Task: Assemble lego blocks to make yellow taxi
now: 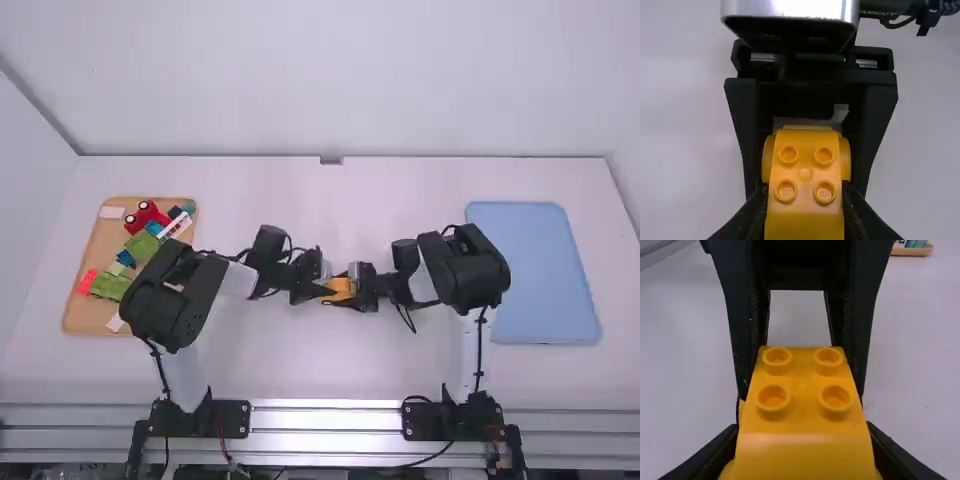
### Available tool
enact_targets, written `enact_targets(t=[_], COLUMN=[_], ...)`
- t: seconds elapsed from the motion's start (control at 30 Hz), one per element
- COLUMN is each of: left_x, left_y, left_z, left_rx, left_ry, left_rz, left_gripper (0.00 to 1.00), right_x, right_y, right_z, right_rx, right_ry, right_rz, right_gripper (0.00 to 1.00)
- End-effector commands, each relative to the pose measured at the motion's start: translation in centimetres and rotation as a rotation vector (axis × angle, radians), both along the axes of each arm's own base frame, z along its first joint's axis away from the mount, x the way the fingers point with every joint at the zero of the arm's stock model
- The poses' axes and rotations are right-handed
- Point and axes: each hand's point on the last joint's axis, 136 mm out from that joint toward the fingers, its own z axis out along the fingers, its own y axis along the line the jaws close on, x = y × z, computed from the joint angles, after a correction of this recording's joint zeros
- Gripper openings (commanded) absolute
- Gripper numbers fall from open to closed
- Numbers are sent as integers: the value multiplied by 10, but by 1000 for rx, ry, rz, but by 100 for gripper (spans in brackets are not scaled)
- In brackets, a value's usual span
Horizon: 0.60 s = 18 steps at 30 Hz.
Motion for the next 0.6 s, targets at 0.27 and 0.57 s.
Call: enact_targets(t=[0.27, 0.57], left_x=[-9, 0], left_y=[8, 4], left_z=[-56, -34], left_rx=[203, 185], left_ry=[149, 99], left_rz=[105, 102], left_gripper=[17, 34], right_x=[9, 8], right_y=[2, 3], right_z=[-3, -3], right_rx=[-18, -18], right_ry=[-3, -3], right_rz=[-19, -16], right_gripper=[40, 40])
